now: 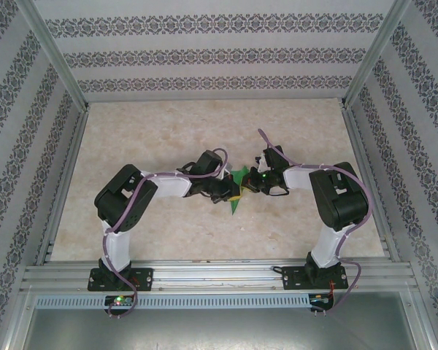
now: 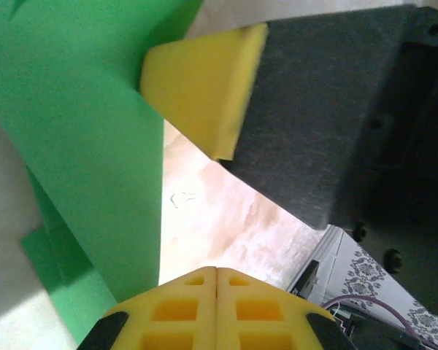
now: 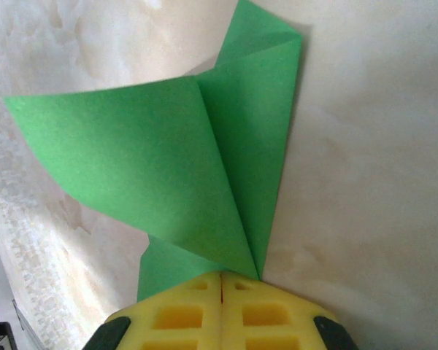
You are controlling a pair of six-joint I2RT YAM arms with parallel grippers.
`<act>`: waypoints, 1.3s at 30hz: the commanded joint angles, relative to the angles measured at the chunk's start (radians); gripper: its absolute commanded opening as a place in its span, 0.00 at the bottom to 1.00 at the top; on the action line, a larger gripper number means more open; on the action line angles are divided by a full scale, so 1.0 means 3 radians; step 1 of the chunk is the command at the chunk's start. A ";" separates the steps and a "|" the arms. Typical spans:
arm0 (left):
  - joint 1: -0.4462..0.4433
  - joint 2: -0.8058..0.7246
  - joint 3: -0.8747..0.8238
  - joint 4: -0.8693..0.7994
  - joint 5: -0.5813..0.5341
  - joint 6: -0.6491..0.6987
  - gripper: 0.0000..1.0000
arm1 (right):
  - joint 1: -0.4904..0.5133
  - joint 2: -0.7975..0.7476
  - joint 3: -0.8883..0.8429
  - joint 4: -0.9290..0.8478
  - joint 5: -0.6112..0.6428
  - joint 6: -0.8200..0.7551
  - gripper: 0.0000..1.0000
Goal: Fold a paper plane with a square sheet of paper (fold left side to right side)
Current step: Fold the wing for the fifth time at the center of the table.
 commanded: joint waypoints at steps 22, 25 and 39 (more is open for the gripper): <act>-0.0011 0.0274 -0.0098 -0.0169 -0.0087 -0.0037 0.01 | 0.0051 0.0159 -0.0013 -0.0424 0.0110 -0.0100 0.00; -0.0012 0.0288 -0.0103 -0.0295 -0.0143 0.0010 0.01 | 0.0051 0.0129 0.0019 -0.0426 0.0093 -0.0105 0.00; -0.0011 0.0310 -0.0149 -0.0652 -0.0292 0.0261 0.00 | -0.0024 -0.0330 0.0085 -0.0059 -0.0187 -0.0251 0.00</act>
